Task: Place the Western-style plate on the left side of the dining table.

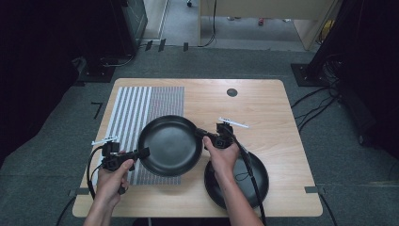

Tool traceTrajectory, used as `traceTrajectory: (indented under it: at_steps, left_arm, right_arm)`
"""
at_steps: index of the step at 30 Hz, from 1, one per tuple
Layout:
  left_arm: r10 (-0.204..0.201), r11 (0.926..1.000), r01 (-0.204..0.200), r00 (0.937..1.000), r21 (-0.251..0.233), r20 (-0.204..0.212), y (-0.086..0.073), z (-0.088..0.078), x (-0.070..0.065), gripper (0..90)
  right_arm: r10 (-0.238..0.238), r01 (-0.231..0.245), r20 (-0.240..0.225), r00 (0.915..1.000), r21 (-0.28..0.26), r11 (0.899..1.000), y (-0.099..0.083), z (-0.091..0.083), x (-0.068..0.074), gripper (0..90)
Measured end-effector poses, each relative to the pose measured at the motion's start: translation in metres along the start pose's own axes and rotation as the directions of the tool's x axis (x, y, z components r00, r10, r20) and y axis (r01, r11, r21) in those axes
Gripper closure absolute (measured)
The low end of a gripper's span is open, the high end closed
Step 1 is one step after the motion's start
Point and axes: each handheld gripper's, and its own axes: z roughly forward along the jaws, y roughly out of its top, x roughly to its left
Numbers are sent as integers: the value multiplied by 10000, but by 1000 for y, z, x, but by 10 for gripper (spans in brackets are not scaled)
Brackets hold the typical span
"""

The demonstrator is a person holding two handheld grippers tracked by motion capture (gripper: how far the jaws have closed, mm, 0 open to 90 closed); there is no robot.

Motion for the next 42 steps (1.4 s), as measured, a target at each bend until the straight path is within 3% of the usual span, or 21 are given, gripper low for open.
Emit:
traceTrajectory:
  at_steps: [19, 34, 42]
  left_arm:
    - [-836, 9956, 814, 9954, -463, -463, 9, -18, 44, 719]
    - [-1582, 9837, 1479, 9822, -1018, -1017, 11, -27, 78, 715]
    - [-2021, 9745, 1877, 9723, -1225, -1178, 15, -15, 94, 710]
  right_arm:
    - [-390, 399, -142, 9991, 723, 9966, 10, 59, 24, 846]
    - [-748, 763, -173, 9970, 1219, 9896, 14, 110, 40, 842]
    - [-740, 718, 104, 9972, 1416, 9873, 17, 135, 37, 839]
